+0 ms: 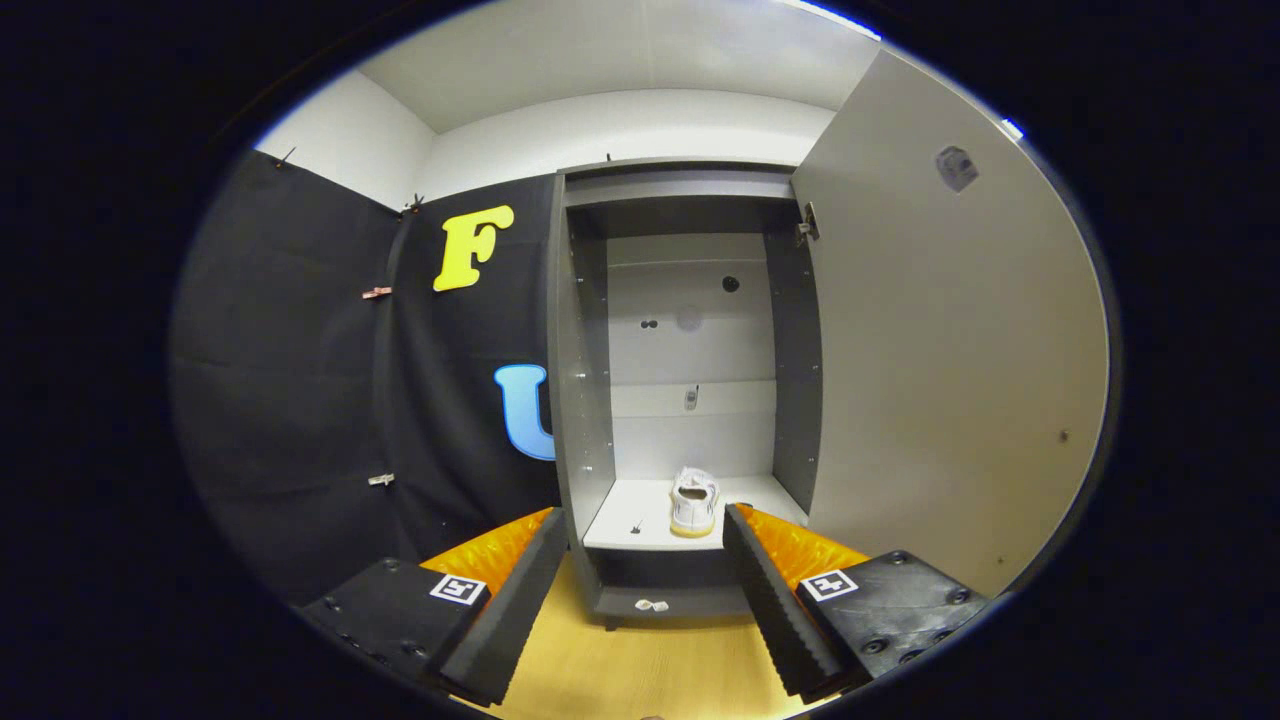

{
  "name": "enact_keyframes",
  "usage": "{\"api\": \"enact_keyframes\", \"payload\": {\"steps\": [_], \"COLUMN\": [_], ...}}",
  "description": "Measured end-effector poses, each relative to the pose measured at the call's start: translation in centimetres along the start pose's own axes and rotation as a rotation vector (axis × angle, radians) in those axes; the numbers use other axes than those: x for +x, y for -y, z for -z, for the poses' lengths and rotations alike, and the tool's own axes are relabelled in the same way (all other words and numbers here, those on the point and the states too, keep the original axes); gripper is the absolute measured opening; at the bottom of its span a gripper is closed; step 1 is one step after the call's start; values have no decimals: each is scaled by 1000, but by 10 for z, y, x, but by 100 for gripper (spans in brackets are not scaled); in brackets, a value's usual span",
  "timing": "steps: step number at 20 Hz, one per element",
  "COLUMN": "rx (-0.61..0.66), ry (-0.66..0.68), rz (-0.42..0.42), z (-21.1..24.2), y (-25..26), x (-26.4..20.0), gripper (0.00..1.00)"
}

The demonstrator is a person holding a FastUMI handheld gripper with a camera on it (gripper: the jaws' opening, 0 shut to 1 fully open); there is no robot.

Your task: Open the shoe cabinet door, grab the shoes and put them into the shoe cabinet, then close the shoe cabinet door.

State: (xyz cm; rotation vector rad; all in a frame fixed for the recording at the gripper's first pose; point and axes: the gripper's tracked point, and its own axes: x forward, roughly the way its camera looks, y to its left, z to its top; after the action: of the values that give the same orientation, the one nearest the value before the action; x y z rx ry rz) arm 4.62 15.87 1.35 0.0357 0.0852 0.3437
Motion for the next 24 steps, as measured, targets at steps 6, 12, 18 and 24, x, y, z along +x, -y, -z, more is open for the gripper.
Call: {"api": "enact_keyframes", "payload": {"steps": [6,12,18,24], "rx": [54,91,128,90], "ry": [-55,-43,-87,-47], "rz": [-35,-5,71,113], "z": [11,5,13,-2], "y": [65,139,219,285], "x": [-85,-137,-149,-134], "gripper": [98,98,98,98]}}
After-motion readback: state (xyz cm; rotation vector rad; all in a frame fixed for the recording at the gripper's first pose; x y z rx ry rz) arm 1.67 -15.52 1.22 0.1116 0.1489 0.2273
